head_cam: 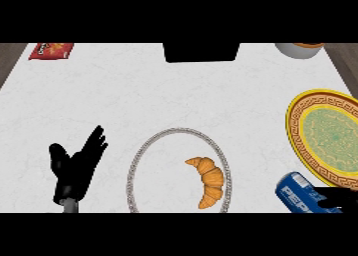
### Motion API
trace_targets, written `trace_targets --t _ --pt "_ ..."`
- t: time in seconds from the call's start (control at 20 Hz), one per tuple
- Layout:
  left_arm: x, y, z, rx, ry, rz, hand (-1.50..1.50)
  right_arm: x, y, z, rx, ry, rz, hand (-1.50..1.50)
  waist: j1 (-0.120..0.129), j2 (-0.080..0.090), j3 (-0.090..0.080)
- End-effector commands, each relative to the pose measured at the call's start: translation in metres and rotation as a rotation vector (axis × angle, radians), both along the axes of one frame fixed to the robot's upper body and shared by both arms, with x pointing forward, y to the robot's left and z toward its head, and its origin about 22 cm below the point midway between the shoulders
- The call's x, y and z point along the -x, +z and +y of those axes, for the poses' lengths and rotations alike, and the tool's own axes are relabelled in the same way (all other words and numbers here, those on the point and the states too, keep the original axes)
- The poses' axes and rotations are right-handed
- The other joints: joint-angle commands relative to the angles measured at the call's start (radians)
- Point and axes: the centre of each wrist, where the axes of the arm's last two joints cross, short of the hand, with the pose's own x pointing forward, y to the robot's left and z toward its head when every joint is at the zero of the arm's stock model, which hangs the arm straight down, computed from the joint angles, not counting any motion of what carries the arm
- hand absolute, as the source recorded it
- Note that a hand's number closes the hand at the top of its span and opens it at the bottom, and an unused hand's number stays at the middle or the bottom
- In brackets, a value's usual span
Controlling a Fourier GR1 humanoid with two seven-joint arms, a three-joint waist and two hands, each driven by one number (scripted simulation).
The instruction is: Pick the can from the placemat and place it in the plate
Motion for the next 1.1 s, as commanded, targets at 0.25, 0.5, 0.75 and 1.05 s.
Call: trace_targets --t 0.25,0.5,0.75,1.05 --pt "-0.006 -0.001 -0.007 0.008 -0.016 -0.013 0.00 -0.066 -0.018 -0.114 -0.039 -0.223 -0.120 1.50 0.032 0.006 0.000" --pt "-0.009 0.008 -0.003 -0.006 -0.032 0.000 0.00 -0.120 -0.021 -0.157 -0.050 -0.206 -0.133 1.50 0.054 0.009 -0.002" --pt "-0.012 0.005 -0.005 -0.003 -0.063 -0.008 0.00 -0.135 -0.050 -0.198 -0.052 -0.196 -0.123 1.50 0.051 0.010 -0.002" --pt "-0.014 0.005 -0.010 0.007 -0.086 -0.018 0.00 -0.144 -0.049 -0.228 0.131 -0.256 0.205 -1.50 0.087 0.022 -0.002"
